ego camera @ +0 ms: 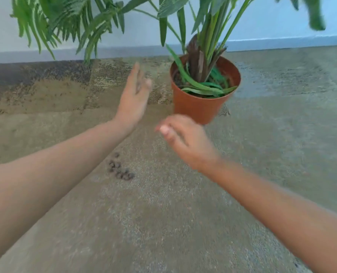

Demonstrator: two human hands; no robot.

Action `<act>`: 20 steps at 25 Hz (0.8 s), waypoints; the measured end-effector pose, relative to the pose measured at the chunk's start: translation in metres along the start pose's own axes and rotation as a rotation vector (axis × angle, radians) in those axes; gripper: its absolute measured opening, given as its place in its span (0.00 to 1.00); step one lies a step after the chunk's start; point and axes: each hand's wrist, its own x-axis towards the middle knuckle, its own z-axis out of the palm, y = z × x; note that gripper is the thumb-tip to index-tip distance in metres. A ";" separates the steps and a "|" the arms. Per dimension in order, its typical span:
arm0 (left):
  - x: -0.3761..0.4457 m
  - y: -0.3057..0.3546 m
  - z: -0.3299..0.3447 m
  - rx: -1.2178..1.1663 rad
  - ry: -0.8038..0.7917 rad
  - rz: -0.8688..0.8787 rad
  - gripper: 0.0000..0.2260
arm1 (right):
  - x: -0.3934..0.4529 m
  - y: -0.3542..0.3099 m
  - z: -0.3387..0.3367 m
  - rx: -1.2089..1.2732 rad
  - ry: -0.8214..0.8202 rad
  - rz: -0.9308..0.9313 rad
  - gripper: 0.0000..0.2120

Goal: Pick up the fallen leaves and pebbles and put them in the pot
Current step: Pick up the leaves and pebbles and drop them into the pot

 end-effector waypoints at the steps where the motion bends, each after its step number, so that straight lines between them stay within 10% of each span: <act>1: -0.011 -0.024 -0.011 0.113 -0.036 -0.046 0.23 | -0.011 -0.004 0.021 -0.008 -0.155 0.052 0.21; 6: -0.051 -0.111 -0.056 0.608 -0.204 -0.259 0.24 | -0.030 -0.010 0.090 -0.124 -0.607 0.119 0.19; 20: -0.089 -0.143 -0.066 0.623 -0.166 -0.228 0.07 | -0.033 -0.030 0.145 -0.363 -0.529 -0.026 0.19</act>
